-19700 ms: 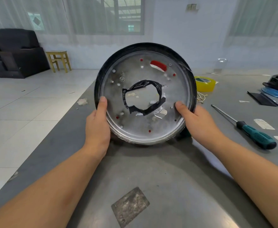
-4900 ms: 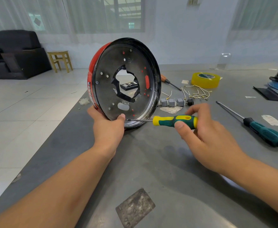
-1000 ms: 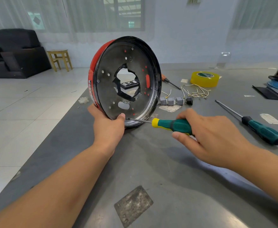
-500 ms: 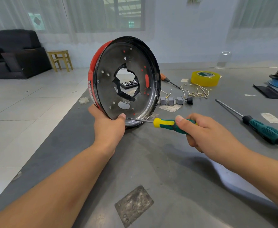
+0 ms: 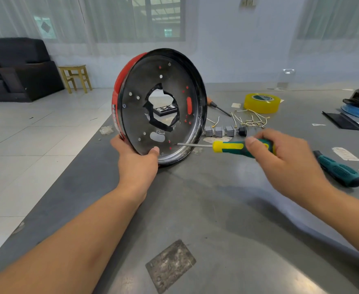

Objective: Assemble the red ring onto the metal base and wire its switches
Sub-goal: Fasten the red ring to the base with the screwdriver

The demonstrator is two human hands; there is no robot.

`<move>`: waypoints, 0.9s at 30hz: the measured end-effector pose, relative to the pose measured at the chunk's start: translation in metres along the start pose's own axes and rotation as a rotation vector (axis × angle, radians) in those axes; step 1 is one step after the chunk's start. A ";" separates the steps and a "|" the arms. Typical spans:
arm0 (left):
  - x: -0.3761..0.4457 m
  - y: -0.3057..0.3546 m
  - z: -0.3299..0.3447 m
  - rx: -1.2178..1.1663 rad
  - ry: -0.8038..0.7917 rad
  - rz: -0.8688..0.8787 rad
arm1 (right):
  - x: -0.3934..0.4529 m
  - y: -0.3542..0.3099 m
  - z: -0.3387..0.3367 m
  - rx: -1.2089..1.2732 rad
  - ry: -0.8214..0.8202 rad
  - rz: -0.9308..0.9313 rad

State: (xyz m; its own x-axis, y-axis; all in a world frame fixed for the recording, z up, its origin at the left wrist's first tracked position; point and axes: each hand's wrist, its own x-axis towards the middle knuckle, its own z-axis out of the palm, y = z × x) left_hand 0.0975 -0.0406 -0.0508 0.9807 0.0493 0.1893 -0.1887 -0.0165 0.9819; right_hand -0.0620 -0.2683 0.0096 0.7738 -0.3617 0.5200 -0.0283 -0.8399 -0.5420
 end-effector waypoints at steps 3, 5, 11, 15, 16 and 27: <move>0.001 0.000 0.000 -0.016 0.003 -0.006 | 0.011 0.018 -0.013 -0.129 0.169 -0.025; 0.001 -0.001 0.000 0.002 -0.011 0.000 | 0.017 0.032 -0.021 -0.288 0.277 -0.050; 0.003 -0.004 0.001 0.029 0.000 0.005 | 0.029 0.067 -0.034 -0.709 0.354 0.009; 0.003 -0.004 0.001 0.031 0.004 0.004 | 0.032 0.074 -0.030 -0.854 0.174 0.148; 0.003 -0.005 0.001 0.032 0.006 0.004 | 0.032 0.073 -0.031 -0.892 0.103 0.185; 0.003 -0.005 0.000 0.000 -0.016 0.033 | 0.029 0.063 -0.030 -1.054 -0.305 0.384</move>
State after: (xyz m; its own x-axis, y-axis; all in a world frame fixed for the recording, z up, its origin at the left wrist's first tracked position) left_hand 0.1014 -0.0404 -0.0555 0.9747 0.0328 0.2211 -0.2206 -0.0183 0.9752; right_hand -0.0605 -0.3442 0.0103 0.7161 -0.6738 0.1822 -0.6958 -0.6683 0.2631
